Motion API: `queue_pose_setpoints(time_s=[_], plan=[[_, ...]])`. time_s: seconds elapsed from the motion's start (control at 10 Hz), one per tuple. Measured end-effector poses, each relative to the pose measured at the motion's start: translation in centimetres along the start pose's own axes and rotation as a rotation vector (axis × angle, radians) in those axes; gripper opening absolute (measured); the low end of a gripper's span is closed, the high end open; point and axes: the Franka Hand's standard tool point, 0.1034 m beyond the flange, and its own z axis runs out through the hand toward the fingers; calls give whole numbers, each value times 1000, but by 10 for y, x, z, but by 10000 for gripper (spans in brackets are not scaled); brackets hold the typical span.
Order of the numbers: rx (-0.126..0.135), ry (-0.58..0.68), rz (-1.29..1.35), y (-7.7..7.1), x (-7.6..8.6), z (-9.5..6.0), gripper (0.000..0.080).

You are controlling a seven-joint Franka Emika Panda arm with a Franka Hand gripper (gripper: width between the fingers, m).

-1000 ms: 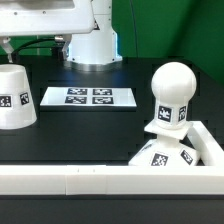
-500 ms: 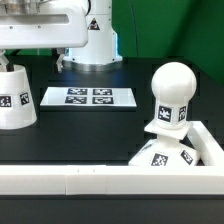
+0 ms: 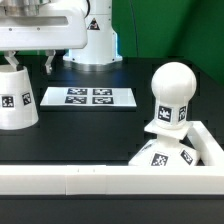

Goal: Assemble lamp

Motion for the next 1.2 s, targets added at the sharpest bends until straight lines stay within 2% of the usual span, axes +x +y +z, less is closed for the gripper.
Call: queue_pose_setpoints(time_s=[0.1,0.2,0.3,0.5,0.7,1.0,1.1,1.2], plan=[[0,-2,0,0,-1,1,126],[-1,-3,-7,2,-1,2,126],[-2,2,-13,4,0,1,48],[-1,0,-15,4,0,1,48],[15,-19,-12,-6,1,0,46],[68,-38,55,-64,13,-23,45],[90,-62,117,-85,20,-37,45],[110,-70,142,-107,37,-56,45]])
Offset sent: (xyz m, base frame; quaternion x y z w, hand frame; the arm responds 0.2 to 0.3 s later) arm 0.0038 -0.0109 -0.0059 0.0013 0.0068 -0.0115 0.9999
